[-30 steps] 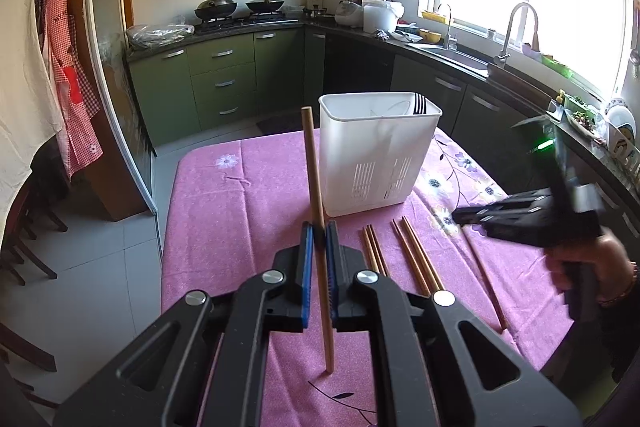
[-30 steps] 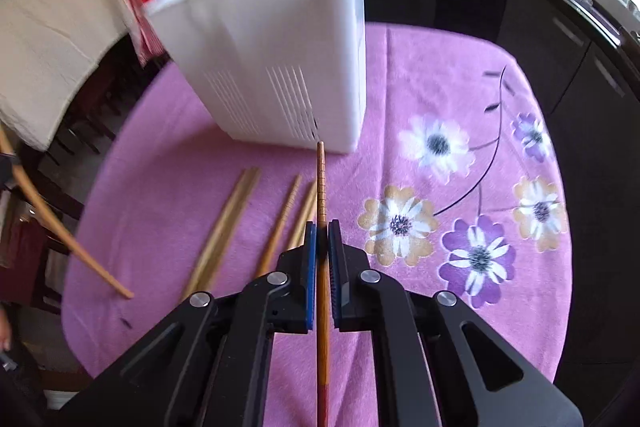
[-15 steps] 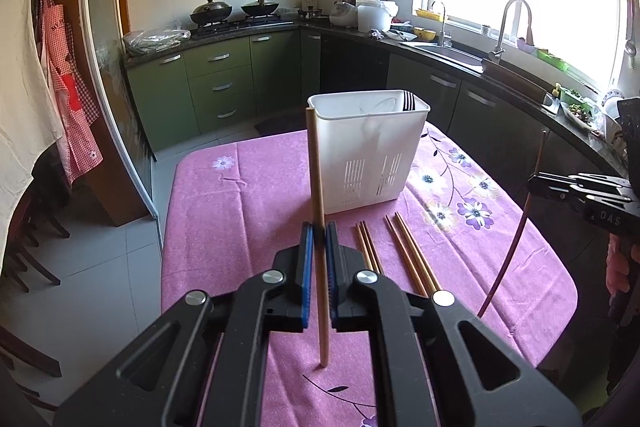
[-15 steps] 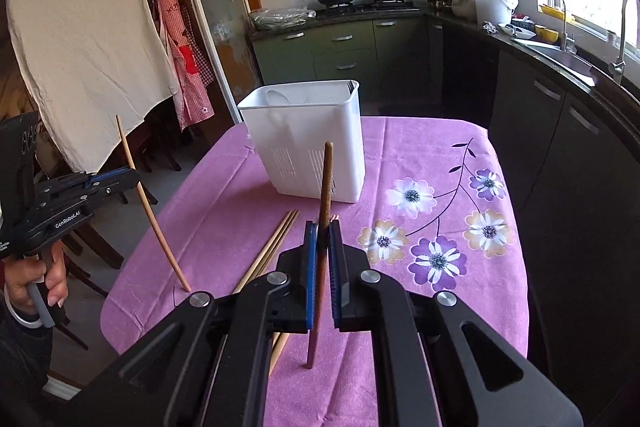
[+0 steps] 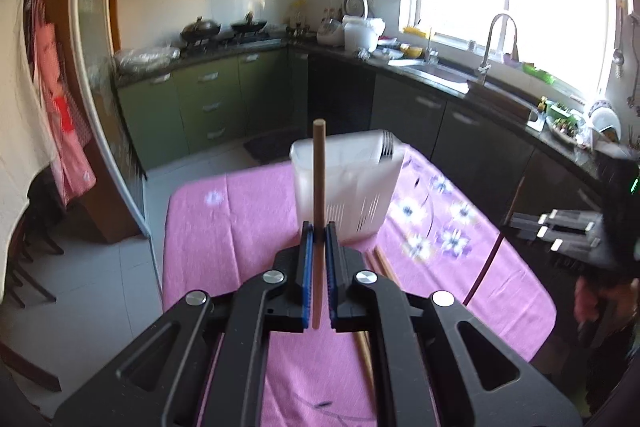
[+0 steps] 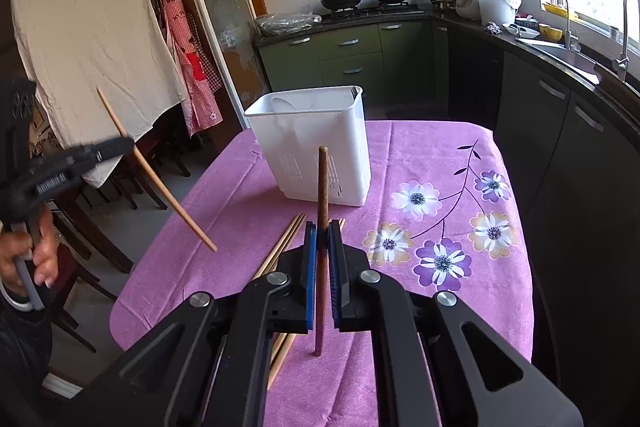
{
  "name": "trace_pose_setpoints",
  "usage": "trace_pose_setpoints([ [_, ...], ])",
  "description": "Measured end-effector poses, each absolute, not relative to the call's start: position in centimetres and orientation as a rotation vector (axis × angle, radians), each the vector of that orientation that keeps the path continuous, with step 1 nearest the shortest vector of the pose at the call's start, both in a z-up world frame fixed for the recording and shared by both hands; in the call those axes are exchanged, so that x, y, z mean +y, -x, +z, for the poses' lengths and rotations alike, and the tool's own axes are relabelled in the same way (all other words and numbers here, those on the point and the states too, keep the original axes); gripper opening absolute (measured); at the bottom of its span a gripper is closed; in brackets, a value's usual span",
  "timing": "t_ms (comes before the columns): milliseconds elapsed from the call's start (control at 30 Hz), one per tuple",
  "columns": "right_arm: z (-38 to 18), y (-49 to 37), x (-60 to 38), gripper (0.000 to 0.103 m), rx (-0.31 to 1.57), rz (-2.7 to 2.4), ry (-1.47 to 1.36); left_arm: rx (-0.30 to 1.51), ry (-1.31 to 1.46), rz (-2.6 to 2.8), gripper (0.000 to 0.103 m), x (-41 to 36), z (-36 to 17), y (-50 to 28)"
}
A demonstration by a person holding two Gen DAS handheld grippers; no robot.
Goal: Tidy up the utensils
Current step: 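Insert the held chopsticks upright into the caddy and open both tools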
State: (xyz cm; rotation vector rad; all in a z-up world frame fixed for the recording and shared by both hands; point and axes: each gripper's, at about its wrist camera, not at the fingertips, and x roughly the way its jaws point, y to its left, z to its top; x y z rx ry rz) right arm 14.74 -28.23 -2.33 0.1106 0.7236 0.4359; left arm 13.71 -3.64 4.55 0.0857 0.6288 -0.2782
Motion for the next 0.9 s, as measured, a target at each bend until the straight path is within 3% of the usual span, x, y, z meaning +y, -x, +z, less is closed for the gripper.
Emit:
trace_pose_setpoints([
  [233, -2.8, -14.9, -29.6, 0.007, 0.727, 0.445, -0.145, 0.477, -0.080, -0.279, 0.006, -5.3, 12.3, -16.5],
  [400, -2.8, -14.8, -30.2, 0.007, 0.730, 0.453, -0.162, 0.410, -0.044, -0.259, 0.006, -6.2, 14.8, -20.0],
  [600, -2.7, -14.5, -30.7, 0.007, 0.729, 0.464, -0.170, 0.435, -0.014, -0.235, 0.006, -6.8, 13.2, -24.8],
  [900, -0.7, -15.2, -30.6, 0.007, 0.697, 0.480, -0.159, 0.649, -0.003, -0.237, 0.006, -7.0, 6.6, -29.1],
])
